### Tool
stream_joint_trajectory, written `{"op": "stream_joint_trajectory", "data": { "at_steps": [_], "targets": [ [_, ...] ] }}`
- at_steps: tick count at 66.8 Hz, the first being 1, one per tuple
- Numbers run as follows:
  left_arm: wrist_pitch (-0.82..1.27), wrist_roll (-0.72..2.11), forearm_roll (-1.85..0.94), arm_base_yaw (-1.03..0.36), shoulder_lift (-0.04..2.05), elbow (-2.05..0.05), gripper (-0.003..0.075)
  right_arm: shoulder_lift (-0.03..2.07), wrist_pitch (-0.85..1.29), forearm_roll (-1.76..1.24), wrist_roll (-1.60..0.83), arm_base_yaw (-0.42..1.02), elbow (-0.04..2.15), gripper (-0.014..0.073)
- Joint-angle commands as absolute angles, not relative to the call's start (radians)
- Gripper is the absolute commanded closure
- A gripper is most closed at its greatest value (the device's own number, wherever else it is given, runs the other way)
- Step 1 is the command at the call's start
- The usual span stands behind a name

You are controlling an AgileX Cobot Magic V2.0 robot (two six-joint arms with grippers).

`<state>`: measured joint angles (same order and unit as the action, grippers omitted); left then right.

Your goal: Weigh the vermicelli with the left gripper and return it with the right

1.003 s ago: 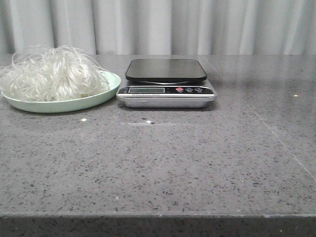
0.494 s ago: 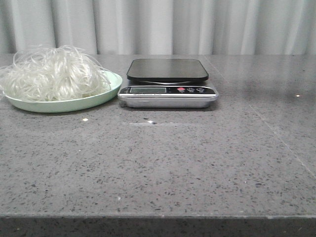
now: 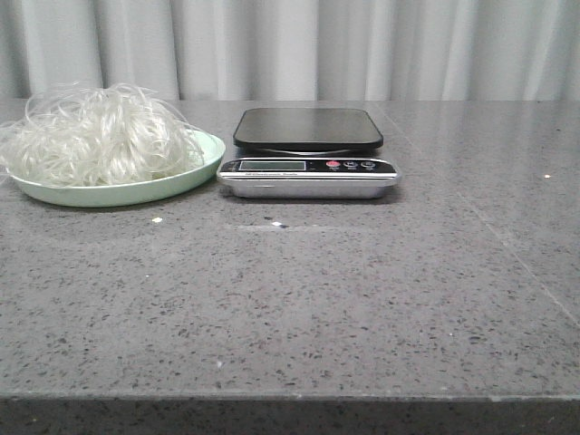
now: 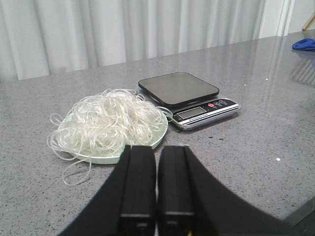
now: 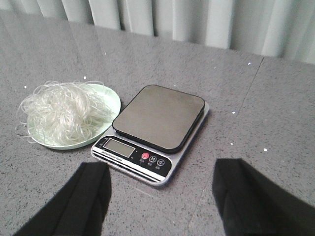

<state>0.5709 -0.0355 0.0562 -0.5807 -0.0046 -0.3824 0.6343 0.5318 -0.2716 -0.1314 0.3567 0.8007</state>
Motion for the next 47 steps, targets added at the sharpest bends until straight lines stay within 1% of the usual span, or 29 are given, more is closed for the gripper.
{"op": "stream_joint_trajectory", "data": {
  "at_steps": [1, 20, 29, 32, 35, 37, 40, 45, 46, 47],
  "targets": [
    [0.495, -0.043, 0.048, -0.586, -0.015, -0.407, 0.0594, 0.482, 0.377, -0.265, -0.146, 0.352, 0.688, 0.0050],
    [0.495, -0.043, 0.048, -0.586, -0.015, -0.407, 0.0594, 0.132, 0.195, -0.269, -0.146, 0.352, 0.393, 0.0050],
    [0.495, -0.043, 0.048, -0.586, -0.015, -0.407, 0.0594, 0.048, 0.095, -0.267, -0.146, 0.352, 0.290, 0.0050],
    [0.495, -0.043, 0.048, -0.586, -0.015, -0.407, 0.0594, 0.042, 0.071, -0.266, -0.146, 0.352, 0.271, 0.0064],
    [0.495, -0.043, 0.048, -0.586, -0.015, -0.407, 0.0594, 0.042, 0.056, -0.266, -0.146, 0.352, 0.261, 0.0116],
    [0.495, -0.043, 0.048, -0.586, -0.015, -0.407, 0.0594, 0.042, 0.049, -0.266, -0.146, 0.352, 0.255, 0.0176],
    [0.495, -0.043, 0.048, -0.586, -0.015, -0.407, 0.0594, 0.042, 0.050, -0.266, -0.146, 0.352, 0.250, 0.0303],
    [0.495, -0.043, 0.048, -0.586, -0.015, -0.407, 0.0594, 0.042, 0.069, -0.266, -0.146, 0.352, 0.249, 0.0476],
    [0.495, -0.043, 0.048, -0.586, -0.015, -0.407, 0.0594, 0.042, 0.071, -0.268, -0.146, 0.352, 0.249, 0.0473],
    [0.495, -0.043, 0.048, -0.586, -0.015, -0.407, 0.0594, 0.042, 0.076, -0.268, -0.146, 0.352, 0.249, 0.0453]
  ]
}}
